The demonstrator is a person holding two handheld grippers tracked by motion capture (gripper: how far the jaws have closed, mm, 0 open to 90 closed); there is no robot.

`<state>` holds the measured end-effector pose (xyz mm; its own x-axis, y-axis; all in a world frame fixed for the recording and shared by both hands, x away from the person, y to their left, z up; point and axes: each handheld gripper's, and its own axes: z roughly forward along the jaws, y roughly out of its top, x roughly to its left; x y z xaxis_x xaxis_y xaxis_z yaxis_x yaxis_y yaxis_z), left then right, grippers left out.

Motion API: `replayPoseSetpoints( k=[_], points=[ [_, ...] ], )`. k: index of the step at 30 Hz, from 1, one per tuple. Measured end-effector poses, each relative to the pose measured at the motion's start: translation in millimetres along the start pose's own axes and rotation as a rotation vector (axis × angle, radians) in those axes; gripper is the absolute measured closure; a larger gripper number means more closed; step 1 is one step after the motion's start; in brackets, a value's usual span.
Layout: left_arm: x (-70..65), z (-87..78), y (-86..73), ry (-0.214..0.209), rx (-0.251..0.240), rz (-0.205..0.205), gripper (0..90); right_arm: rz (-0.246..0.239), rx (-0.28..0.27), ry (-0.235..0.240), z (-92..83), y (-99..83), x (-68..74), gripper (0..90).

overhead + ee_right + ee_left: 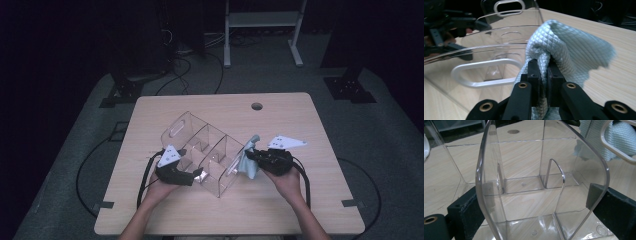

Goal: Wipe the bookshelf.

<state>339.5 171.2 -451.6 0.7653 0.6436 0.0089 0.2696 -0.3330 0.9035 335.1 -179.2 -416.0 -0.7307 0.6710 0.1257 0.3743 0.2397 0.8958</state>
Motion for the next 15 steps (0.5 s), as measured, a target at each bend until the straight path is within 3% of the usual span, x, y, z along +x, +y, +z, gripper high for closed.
replayPoseSetpoints(
  k=[4, 7, 11, 13, 15],
  points=[
    [-0.1, -0.2, -0.1, 0.004, 0.003, -0.001, 3.8, -0.038, 0.017, 0.059, -1.5, 5.2, 14.2, 83.1],
    [0.2, -0.5, -0.1, 0.002, 0.005, -0.006, 4.0, -0.077, 0.02, 0.07, -3.1, 8.5, 23.1, 83.2],
    [-0.9, 0.6, 0.3, 0.004, 0.003, -0.005, 4.1, -0.043, 0.013, 0.079, -3.6, 6.8, 15.7, 83.2],
    [-1.0, 0.6, 0.4, 0.006, 0.003, -0.004, 4.0, -0.044, 0.013, 0.077, -3.8, 6.5, 17.1, 83.2],
    [-0.8, 0.5, 0.2, 0.006, 0.005, -0.004, 3.8, -0.037, 0.01, 0.111, -4.4, 7.2, 22.4, 83.2]
  ],
)
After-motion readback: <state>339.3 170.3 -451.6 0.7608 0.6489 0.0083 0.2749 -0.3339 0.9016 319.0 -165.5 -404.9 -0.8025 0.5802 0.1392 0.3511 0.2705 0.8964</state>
